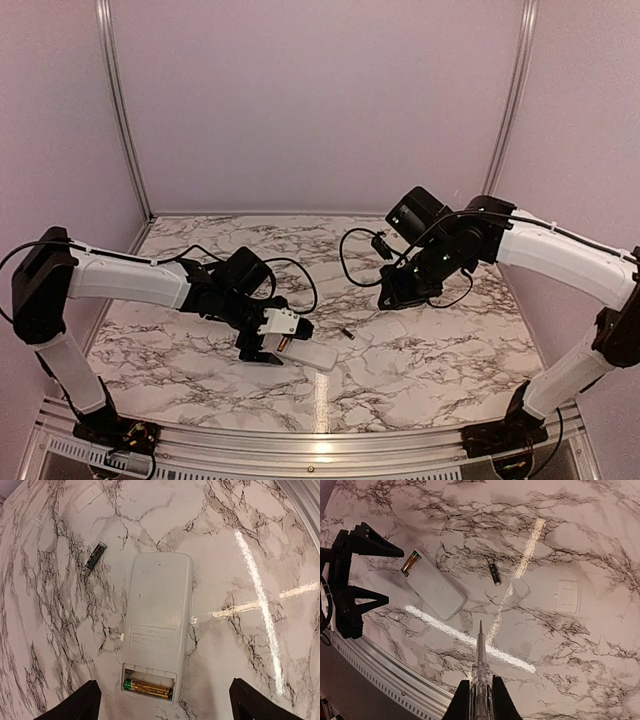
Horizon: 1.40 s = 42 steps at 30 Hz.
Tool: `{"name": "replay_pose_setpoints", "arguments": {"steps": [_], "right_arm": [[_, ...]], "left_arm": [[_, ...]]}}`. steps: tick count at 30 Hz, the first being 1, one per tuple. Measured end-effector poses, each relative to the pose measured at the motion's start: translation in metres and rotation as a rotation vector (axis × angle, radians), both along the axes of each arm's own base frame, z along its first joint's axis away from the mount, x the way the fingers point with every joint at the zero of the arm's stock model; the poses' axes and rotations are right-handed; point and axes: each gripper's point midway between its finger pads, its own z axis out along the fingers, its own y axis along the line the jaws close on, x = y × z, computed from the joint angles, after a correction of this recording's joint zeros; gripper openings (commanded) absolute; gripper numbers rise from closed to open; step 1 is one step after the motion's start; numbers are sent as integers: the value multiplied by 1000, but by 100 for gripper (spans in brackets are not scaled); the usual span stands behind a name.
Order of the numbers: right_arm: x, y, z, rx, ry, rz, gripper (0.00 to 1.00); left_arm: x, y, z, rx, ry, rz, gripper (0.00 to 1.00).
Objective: Unload the batteries from the remote control
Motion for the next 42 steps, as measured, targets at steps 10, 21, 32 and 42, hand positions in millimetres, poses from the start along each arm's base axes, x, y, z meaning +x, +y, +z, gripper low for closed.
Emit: {"name": "replay_pose_setpoints", "arguments": {"steps": [10,21,32,42], "right_arm": [[-17,-20,10,20,14,-47,0],[-21,-25,11,15,26,-60,0],[-23,-27,9,1,36,-57,0],[-18,-19,9,-6,44,-39,0]], "left_arm": [[33,-3,-22,61,-28,-116,93],[36,-1,-45,108,23,-150,88],[29,2,-49,62,64,-137,69],[26,3,-50,49,133,-101,60]]}}
